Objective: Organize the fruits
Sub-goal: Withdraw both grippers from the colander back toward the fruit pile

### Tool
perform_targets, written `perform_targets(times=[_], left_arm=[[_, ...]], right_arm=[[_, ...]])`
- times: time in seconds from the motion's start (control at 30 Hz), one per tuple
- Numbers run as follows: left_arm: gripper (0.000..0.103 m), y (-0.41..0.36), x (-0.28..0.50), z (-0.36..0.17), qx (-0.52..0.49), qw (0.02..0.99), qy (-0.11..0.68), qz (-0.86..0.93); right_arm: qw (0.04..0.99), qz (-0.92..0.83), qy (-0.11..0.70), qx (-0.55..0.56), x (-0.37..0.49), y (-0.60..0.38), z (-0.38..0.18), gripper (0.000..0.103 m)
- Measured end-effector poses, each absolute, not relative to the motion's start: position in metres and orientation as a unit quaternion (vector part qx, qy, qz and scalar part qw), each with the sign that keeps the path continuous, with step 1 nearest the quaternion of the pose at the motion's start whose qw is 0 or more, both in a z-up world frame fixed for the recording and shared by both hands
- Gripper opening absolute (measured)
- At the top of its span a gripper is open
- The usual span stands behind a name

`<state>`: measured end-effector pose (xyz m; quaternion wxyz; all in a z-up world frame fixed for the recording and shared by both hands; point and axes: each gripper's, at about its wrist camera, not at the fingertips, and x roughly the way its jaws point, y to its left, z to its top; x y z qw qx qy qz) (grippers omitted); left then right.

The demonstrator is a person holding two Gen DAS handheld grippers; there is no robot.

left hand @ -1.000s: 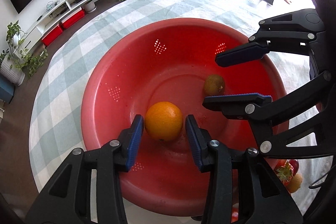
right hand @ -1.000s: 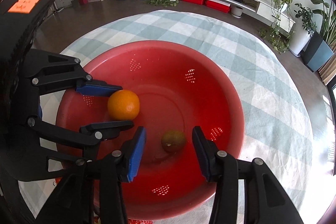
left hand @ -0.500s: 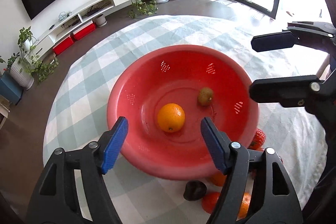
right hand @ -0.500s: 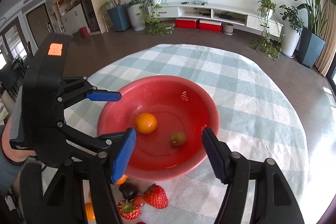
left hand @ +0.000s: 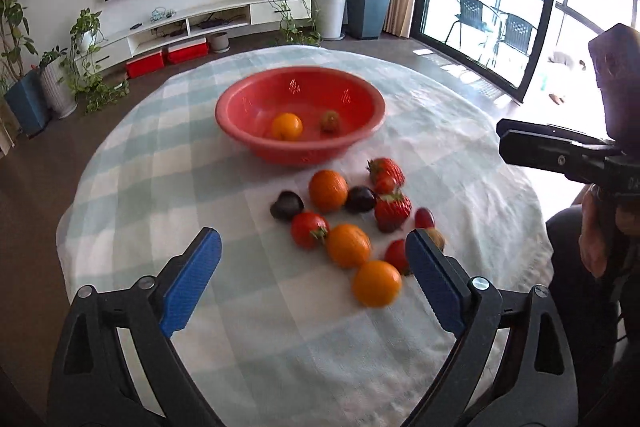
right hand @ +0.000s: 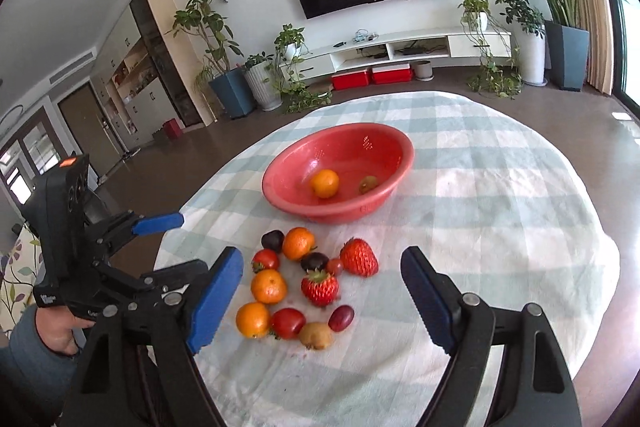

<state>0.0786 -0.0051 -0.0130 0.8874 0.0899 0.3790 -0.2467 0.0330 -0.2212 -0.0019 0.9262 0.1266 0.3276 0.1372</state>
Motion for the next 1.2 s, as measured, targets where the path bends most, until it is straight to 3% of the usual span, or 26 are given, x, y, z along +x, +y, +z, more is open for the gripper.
perform_targets(times=[0.3, 0.43, 0.93, 1.07, 1.2], left_arm=[[0.094, -0.014, 0.05, -0.053, 0.039, 0.88, 0.414, -0.232], [0.103, -0.027, 0.043, -0.057, 0.059, 0.886, 0.393, -0.238], [0.102, -0.044, 0.063, -0.058, 0.122, 0.887, 0.386, -0.222], [0.066, -0.046, 0.069, -0.066, 0.12, 0.877, 0.404, -0.233], [0.059, -0.045, 0.072, -0.075, 0.117, 0.869, 0.418, -0.236]], right_arm=[[0.908, 0.114, 0.356, 0.189, 0.001, -0.224, -0.035, 0.09], [0.908, 0.117, 0.352, 0.196, -0.009, -0.223, -0.04, 0.095], [0.912, 0.104, 0.353, 0.179, -0.014, -0.221, -0.042, 0.099], [0.913, 0.099, 0.351, 0.181, -0.014, -0.223, -0.042, 0.098], [0.914, 0.099, 0.348, 0.183, -0.015, -0.225, -0.042, 0.096]])
